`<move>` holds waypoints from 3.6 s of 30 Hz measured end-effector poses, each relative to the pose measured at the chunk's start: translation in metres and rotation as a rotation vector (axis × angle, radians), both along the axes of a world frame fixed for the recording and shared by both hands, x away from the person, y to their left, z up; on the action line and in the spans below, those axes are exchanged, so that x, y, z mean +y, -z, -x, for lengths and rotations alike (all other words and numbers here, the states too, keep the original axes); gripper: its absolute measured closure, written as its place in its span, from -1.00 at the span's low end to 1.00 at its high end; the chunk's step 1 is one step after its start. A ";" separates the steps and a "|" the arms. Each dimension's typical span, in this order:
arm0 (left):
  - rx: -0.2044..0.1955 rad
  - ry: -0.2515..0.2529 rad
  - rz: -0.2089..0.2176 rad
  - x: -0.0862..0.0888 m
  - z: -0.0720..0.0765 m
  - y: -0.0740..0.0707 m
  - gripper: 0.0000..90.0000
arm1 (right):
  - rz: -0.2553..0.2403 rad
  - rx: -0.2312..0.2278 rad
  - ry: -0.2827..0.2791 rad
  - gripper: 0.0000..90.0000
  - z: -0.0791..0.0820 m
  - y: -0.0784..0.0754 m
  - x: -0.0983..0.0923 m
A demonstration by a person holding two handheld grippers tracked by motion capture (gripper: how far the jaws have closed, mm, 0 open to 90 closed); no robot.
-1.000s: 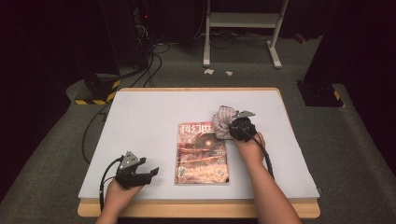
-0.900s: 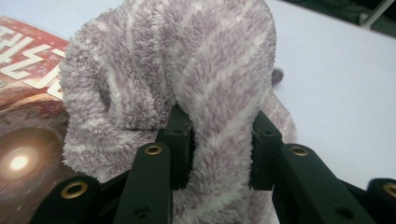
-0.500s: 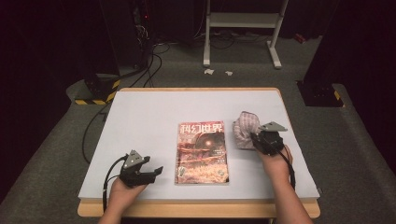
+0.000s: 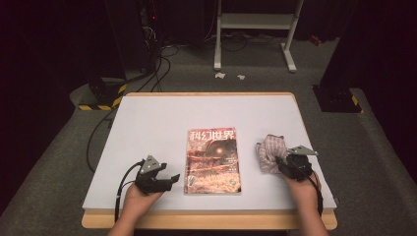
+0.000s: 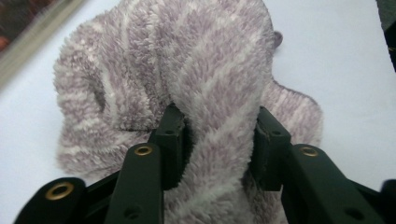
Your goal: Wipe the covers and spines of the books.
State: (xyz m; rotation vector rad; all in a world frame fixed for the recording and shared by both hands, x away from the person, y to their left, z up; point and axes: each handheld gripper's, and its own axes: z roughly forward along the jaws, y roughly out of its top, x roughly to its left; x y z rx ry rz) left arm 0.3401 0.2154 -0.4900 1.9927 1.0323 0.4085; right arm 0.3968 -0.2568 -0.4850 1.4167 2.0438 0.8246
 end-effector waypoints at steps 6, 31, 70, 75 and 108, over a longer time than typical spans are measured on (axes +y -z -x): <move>0.004 0.000 -0.010 0.000 0.001 0.000 -0.36 | 0.029 -0.028 -0.004 0.19 0.002 0.005 0.003; 0.066 0.003 0.011 -0.011 -0.008 0.004 -0.37 | -0.102 -0.146 -0.150 -0.19 0.032 -0.029 0.045; 0.111 -0.104 0.030 -0.066 -0.056 0.013 -0.31 | -0.159 0.060 -0.291 -0.21 0.021 0.019 0.131; 0.130 -0.146 0.057 -0.065 -0.056 0.011 -0.21 | -0.155 0.063 -0.287 -0.20 0.022 0.019 0.132; 0.059 -0.014 0.191 -0.083 -0.032 -0.013 0.16 | -0.143 0.039 -0.263 -0.18 0.025 0.019 0.131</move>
